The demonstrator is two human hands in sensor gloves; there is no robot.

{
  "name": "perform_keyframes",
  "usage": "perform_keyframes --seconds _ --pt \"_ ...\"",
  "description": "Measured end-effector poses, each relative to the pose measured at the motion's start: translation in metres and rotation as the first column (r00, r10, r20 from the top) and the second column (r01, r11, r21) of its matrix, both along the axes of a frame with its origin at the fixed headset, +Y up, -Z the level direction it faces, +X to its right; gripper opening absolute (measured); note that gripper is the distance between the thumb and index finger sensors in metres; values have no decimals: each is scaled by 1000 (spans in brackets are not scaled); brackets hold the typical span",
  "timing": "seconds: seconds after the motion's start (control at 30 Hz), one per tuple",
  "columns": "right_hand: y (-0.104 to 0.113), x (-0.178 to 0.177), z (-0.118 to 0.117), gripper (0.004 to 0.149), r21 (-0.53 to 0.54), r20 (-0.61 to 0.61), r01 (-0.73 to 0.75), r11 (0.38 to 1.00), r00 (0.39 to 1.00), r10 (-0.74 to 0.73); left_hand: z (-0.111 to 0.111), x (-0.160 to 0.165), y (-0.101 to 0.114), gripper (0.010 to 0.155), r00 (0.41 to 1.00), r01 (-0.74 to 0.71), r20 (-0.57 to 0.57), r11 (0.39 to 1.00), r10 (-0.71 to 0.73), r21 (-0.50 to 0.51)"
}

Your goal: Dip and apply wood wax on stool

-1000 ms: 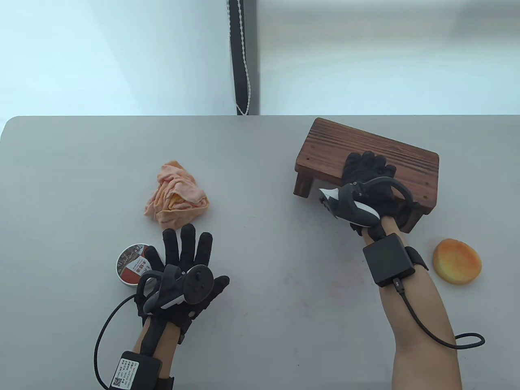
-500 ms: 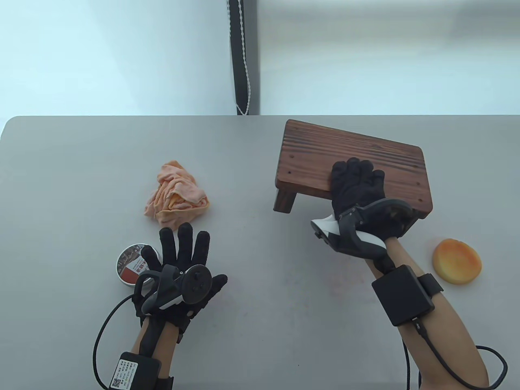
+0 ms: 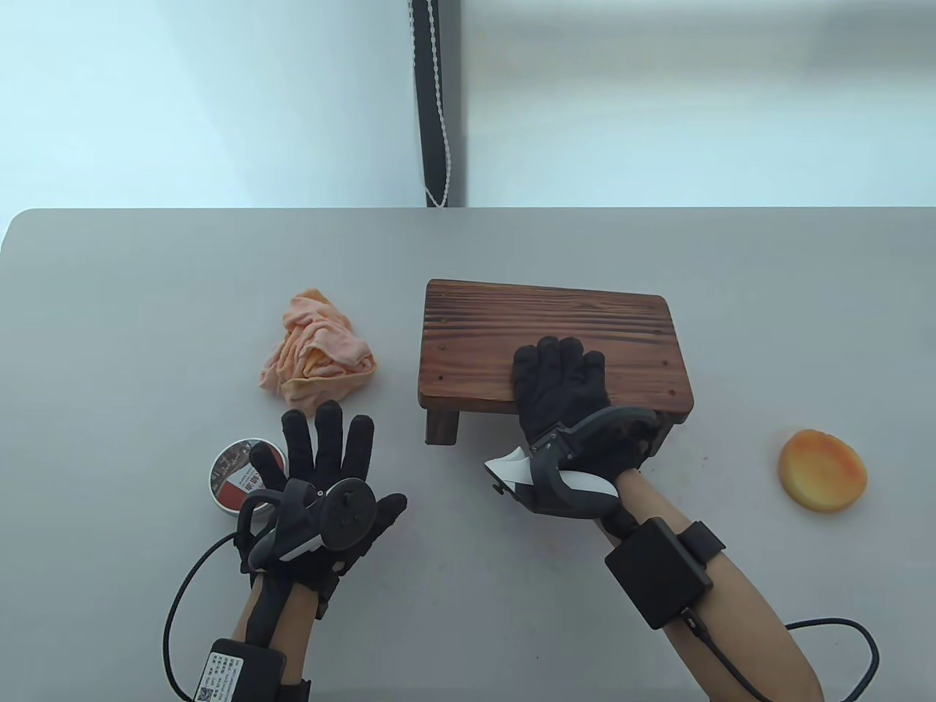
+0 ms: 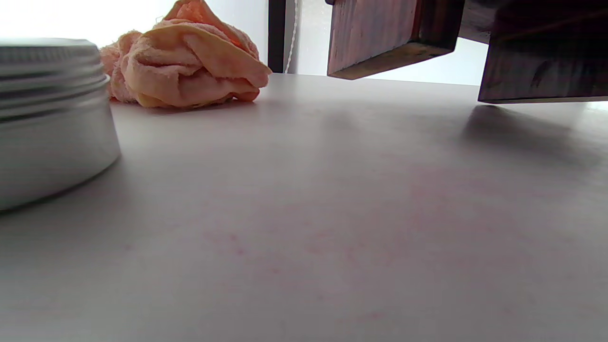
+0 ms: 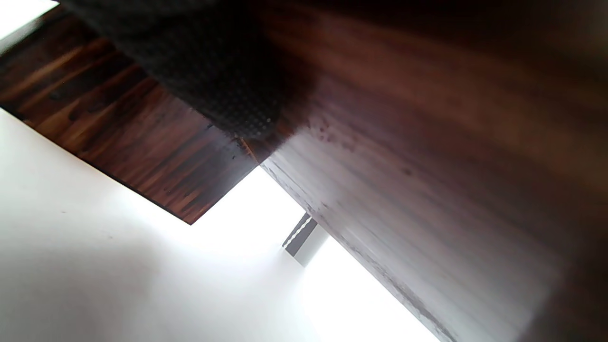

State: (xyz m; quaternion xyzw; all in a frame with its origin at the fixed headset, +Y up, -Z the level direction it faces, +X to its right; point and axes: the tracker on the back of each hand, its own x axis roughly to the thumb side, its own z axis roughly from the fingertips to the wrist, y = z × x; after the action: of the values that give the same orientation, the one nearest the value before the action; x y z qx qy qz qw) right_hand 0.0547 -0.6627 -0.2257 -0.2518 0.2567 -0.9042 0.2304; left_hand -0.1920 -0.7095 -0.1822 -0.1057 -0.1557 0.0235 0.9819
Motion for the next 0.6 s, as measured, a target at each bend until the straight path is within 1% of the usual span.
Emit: perform_keyframes --seconds 0.03,0.07,0.23,0.33,0.5,0.57,0.6 --pt "-1 -1 -3 68 29 5 -21 999 1000 20 0 0 0 101 1000 0 0 1000 0 0" --pt "-6 -2 -3 68 32 0 -34 999 999 34 0 0 0 101 1000 0 1 1000 0 0" --pt "-22 -6 6 69 62 14 -15 998 1000 14 0 -1 1 101 1000 -4 -1 1000 4 0" --pt "-28 -10 11 70 78 24 -33 996 999 31 0 -1 1 101 1000 -5 -1 1000 5 0" --pt "-34 -11 16 71 81 39 -31 996 999 28 1 1 -1 102 1000 2 6 1000 -2 -10" --pt "-41 -13 18 74 52 35 -54 997 998 52 1 2 -1 102 1000 8 10 1000 -8 -8" --pt "-44 -13 22 76 76 55 -60 995 997 56 1 2 -1 102 1000 9 11 1000 -9 -5"
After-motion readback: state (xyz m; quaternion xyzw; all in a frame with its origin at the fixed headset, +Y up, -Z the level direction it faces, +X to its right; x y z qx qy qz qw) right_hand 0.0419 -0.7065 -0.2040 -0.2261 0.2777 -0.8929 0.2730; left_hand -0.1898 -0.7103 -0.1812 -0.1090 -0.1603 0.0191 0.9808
